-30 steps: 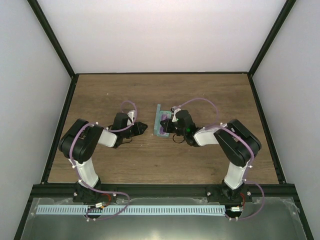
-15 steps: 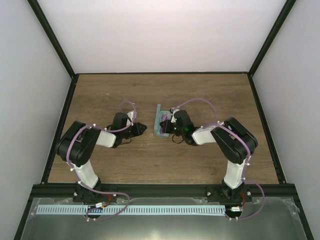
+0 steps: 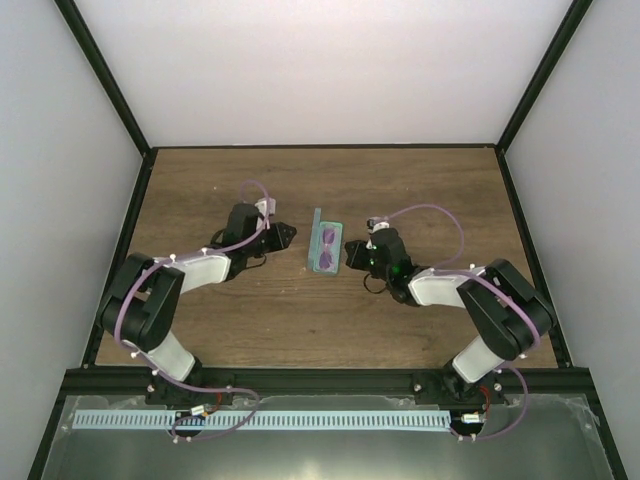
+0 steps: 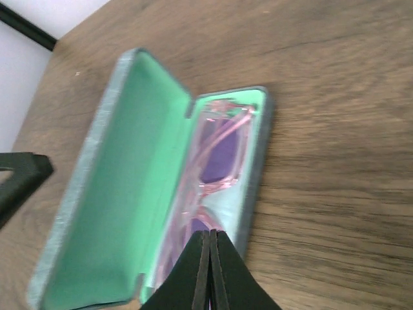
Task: Organize the sunglasses
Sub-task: Close the sunglasses case at the center of the board.
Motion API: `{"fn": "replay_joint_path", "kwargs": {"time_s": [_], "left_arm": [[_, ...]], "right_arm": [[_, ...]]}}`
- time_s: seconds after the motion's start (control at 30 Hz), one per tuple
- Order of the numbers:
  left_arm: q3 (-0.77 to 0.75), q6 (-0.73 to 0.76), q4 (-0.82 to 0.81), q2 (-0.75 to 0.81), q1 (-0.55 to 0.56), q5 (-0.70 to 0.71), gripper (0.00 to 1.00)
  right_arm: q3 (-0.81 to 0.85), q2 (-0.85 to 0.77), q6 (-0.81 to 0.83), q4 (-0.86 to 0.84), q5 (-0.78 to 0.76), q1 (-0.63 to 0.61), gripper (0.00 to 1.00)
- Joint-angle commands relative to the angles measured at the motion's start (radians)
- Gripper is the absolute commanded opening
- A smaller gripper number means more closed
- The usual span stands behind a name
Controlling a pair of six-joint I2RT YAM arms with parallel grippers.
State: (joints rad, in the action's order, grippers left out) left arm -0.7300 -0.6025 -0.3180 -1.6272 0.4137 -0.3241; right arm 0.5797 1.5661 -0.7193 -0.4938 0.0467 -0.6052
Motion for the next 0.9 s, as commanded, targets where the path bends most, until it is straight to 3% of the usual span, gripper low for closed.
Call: {"fn": "replay_joint_path", "kwargs": {"time_s": [0.0, 0.87], "left_arm": [[-0.051, 0.009, 0.064, 0.012, 0.022, 0.021, 0.23], [-0.161, -0.015, 0.084, -0.107, 0.153, 0.043, 0.24]], "right_arm": [[-0.021, 0.016, -0.007, -0.012, -0.022, 0.032, 0.01], [0.069, 0.209, 0.038, -0.073, 0.134, 0.037, 0.01]]}}
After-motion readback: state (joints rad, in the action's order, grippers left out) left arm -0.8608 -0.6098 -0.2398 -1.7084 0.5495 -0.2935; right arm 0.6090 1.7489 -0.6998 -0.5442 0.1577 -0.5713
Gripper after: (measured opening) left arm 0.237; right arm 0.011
